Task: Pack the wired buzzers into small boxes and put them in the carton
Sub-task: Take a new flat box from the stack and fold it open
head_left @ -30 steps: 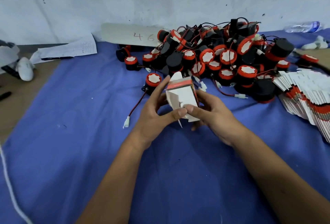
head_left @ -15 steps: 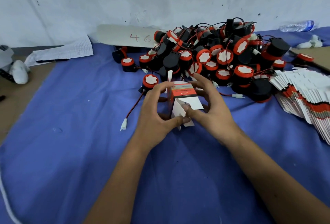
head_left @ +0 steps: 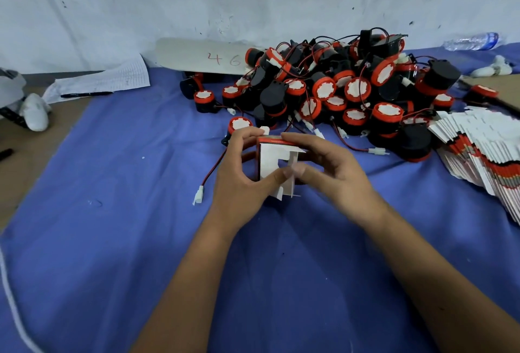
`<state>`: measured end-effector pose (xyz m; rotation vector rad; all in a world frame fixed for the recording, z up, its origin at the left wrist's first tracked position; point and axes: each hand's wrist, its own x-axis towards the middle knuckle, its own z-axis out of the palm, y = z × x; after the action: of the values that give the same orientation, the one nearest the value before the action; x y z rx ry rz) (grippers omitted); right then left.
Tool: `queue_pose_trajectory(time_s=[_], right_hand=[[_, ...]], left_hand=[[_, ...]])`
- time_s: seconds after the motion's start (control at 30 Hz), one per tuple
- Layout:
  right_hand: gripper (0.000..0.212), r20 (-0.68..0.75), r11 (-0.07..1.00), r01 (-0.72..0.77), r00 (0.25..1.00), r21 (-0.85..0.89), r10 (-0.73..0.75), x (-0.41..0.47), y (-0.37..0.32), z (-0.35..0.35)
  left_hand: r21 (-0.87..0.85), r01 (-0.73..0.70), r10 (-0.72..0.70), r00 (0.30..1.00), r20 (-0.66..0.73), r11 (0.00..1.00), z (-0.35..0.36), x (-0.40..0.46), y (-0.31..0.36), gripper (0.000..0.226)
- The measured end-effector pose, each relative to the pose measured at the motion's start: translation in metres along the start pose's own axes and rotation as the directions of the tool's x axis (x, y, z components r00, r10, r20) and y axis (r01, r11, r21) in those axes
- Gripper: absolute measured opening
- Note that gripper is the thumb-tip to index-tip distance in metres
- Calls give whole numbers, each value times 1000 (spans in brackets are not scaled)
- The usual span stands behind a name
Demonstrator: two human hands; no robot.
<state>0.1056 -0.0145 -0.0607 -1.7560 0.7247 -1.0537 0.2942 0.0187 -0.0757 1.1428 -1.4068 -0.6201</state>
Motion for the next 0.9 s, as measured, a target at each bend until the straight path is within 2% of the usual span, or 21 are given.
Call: queue_pose_trajectory(time_s=[0.13,0.2,0.33,0.5,0.7,0.8,0.9], right_hand=[[74,60,980,16,998,-200,-4,-4,1,8],[82,57,977,22,998,-214,-10,-5,4,11],[85,89,991,-5,996,-137,18,-4,5,10],[91,94,991,17,996,-132,-5,-3,7,9],[109,88,983,56,995,-178,-41,-2,11,14],[114,71,977,55,997,-206,-41,-2,10,15],[102,77,983,88,994,-161,-76,-3,7,15]], left_hand=[[36,-2,5,997,-76,999,2,1,1,58],[43,-4,9,995,-100,999,4,1,2,57],[15,29,-27,994,-110,999,5,0,3,59],[1,21,-21,988,-150,1000,7,0,6,57],[-50,60,-72,953,-294,997,10,2,2,52],[52,65,-45,943,-329,996,7,2,-1,50],[202,20,39,959,-281,979,8,0,-2,44]])
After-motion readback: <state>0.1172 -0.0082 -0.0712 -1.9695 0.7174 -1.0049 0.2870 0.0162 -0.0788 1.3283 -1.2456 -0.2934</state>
